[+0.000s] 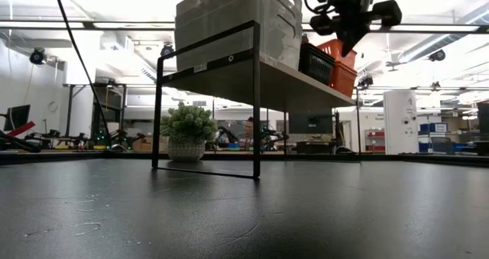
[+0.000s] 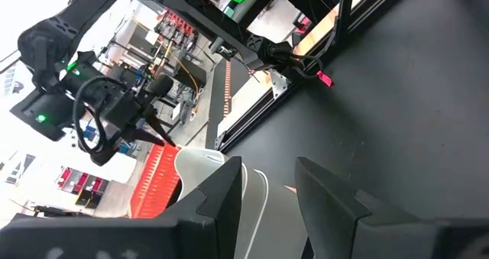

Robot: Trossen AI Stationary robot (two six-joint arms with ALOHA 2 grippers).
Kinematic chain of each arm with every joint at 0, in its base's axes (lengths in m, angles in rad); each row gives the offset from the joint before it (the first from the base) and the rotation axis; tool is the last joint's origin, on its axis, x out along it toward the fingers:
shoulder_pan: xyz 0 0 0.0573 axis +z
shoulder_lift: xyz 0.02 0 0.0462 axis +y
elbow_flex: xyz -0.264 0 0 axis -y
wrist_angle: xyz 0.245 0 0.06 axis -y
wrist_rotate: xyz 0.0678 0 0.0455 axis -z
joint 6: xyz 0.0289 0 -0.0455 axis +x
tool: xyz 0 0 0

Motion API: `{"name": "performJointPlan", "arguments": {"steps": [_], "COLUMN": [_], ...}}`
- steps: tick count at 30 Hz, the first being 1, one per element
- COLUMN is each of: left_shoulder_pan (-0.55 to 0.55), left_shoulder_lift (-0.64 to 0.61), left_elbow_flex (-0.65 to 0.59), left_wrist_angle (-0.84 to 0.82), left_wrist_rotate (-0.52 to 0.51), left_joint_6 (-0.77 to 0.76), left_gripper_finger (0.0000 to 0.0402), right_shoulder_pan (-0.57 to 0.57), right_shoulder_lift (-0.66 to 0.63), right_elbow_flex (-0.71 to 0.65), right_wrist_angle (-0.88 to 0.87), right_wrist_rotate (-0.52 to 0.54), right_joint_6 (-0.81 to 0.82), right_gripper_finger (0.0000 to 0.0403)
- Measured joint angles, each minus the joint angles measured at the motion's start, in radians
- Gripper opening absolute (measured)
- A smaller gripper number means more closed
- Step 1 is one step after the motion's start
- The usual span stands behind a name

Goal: Stack baskets on shelf by color
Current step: Stack the orange bin on top of the other orange bin on the shelf

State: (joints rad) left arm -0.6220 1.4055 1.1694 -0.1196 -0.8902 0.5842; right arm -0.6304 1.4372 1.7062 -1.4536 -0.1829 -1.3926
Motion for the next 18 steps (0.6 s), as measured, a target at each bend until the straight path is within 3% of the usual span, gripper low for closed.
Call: {"name": "performJointPlan", "arguments": {"steps": [10,18], "left_shoulder_pan": [0.000,0.000], "left_shoulder_lift": [0.000,0.000], "left_elbow_flex": [0.000,0.000], "left_wrist_angle": [0.000,0.000], "left_wrist_rotate": [0.000,0.000], "left_joint_6": [0.000,0.001], "left_gripper_finger": [0.0107,0.0107], "right_shoulder_pan": [0.000,0.000], "right_shoulder_lift": [0.005,0.004], "right_elbow_flex": [-0.044,-0.044], "right_wrist_angle": [0.012,0.052], "right_wrist_rotate": [0.000,0.000], "right_joint_6": [0.023,0.087], "right_gripper_finger": [0.0014,0.0075]}}
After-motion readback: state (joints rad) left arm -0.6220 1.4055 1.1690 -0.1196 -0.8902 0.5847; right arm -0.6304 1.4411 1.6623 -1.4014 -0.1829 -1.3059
